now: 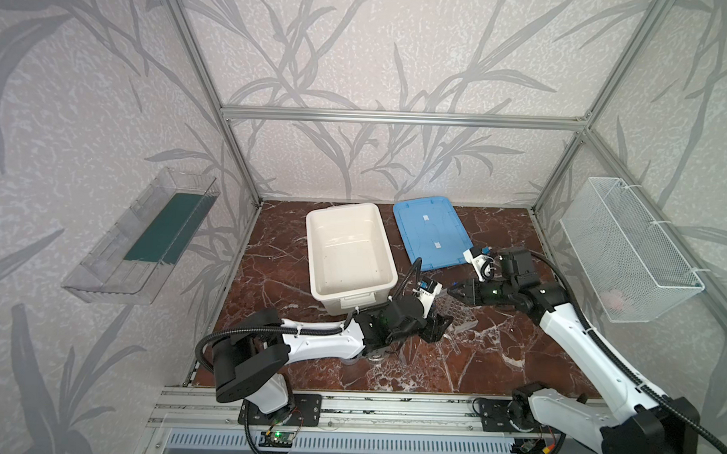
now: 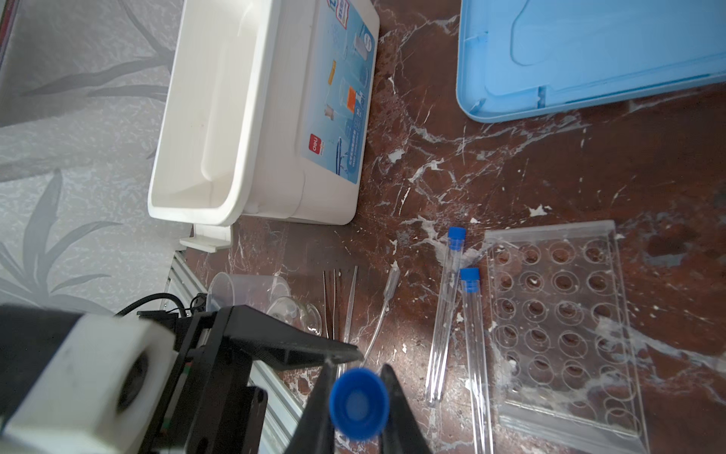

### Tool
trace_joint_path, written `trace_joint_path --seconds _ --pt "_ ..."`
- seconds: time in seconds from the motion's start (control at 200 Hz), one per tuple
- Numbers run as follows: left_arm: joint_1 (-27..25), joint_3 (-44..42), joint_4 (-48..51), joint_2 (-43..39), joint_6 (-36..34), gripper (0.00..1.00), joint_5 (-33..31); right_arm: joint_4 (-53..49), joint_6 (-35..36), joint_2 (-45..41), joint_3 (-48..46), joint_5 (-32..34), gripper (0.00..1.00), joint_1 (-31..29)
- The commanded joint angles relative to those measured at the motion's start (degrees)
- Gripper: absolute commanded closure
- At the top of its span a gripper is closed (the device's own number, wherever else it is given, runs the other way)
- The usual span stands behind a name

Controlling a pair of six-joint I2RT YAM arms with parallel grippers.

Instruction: Organize the chemistry lab equipment

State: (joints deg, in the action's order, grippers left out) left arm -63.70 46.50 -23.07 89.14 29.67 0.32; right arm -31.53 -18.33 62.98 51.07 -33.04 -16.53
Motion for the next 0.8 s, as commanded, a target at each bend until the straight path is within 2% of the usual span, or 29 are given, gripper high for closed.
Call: trace_joint_path --seconds 0.0,0.13,0.22,0.3,0.535,0.795 --pt "-0.1 3.3 1.9 -0.8 6.0 0.20 -1.7 1.9 2.2 -3.1 0.1 6.8 0.82 0.2" --pt "-0.1 9.2 15.4 -1.5 18.3 0.14 -7.1 5.3 5.5 -7.8 -1.2 17.9 0.81 0.1" --pt "0.0 11.8 19.3 -0.9 23.0 0.01 -6.4 9.0 7.4 -10.0 -2.8 23.9 0.81 0.1" --pt "-0.1 13.3 19.0 -0.4 23.8 0.01 -5.7 13.4 8.9 -10.9 -4.0 27.5 0.81 -0.6" --pt "0.0 16.7 20.7 2.5 23.8 0.01 -8.6 26.2 13.2 -9.1 -8.0 36.4 0.81 -4.1" --pt "0.3 16.0 17.2 7.6 25.9 0.01 -6.8 31.4 15.6 -3.9 -8.7 38.7 0.81 -5.8"
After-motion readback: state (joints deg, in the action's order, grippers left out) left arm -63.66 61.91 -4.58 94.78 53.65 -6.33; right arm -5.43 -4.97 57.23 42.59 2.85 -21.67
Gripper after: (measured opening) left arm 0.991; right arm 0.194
